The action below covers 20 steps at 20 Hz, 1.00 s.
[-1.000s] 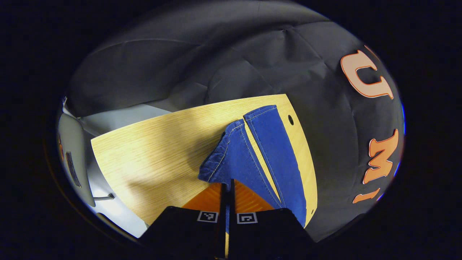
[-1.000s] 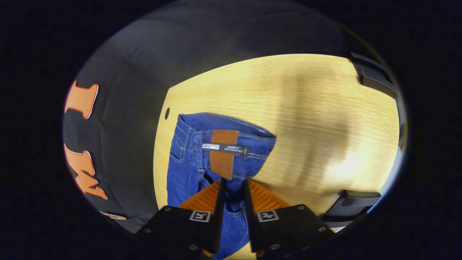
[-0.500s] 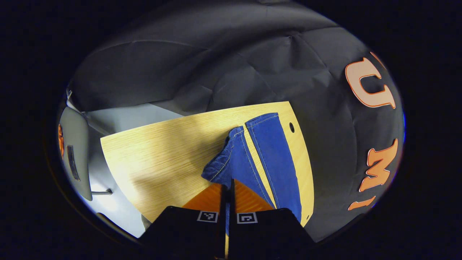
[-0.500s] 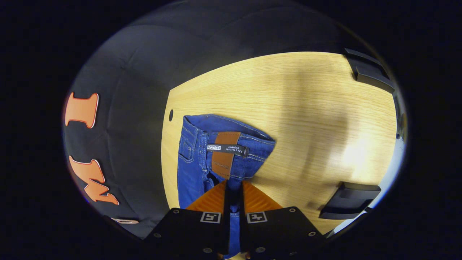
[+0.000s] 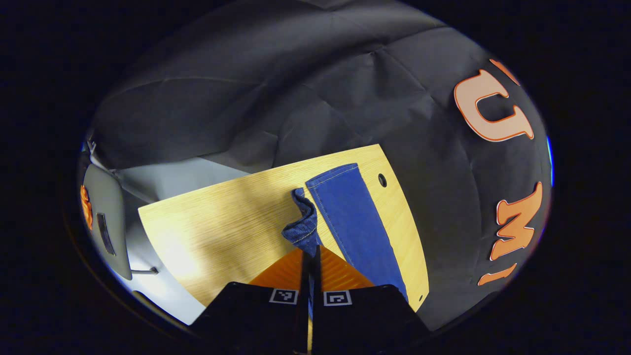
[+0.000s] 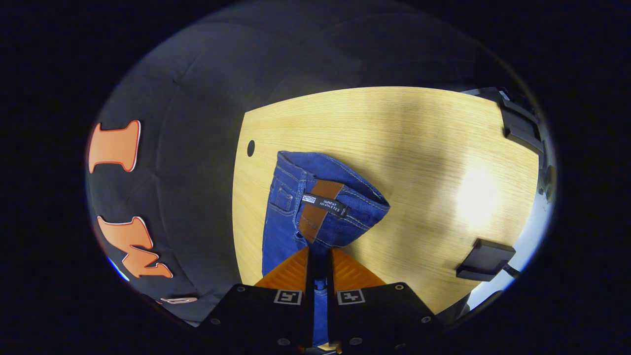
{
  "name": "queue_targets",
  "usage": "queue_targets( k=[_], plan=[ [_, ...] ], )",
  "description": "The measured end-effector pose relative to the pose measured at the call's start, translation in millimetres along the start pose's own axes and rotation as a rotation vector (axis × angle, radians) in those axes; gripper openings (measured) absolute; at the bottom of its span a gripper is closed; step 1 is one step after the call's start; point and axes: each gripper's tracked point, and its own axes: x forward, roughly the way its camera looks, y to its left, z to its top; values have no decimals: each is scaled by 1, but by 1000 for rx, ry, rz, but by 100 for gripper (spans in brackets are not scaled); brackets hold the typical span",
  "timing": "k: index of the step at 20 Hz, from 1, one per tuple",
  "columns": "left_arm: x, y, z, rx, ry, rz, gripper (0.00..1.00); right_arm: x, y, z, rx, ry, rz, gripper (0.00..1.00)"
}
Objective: Grasp the waist and the cuffs of the jeans and fold them to make the two legs overlap; first hold the waist and fold one-third of the jeans toward the cuffs, then hold the cuffs and fold the remaining one-third in the same direction to finish folding.
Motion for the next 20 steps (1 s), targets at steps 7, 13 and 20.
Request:
queue_targets(
  k=[7, 13, 20],
  plan=[
    [41, -39, 32, 13, 63, -17, 4, 25, 48, 4, 32, -19, -4, 12],
    [80, -82, 47, 40, 101, -25, 5, 47, 82, 10, 68, -20, -31, 12],
    [138, -104, 73, 83, 120, 37, 5, 89, 108, 29, 114, -15, -88, 12]
  ],
)
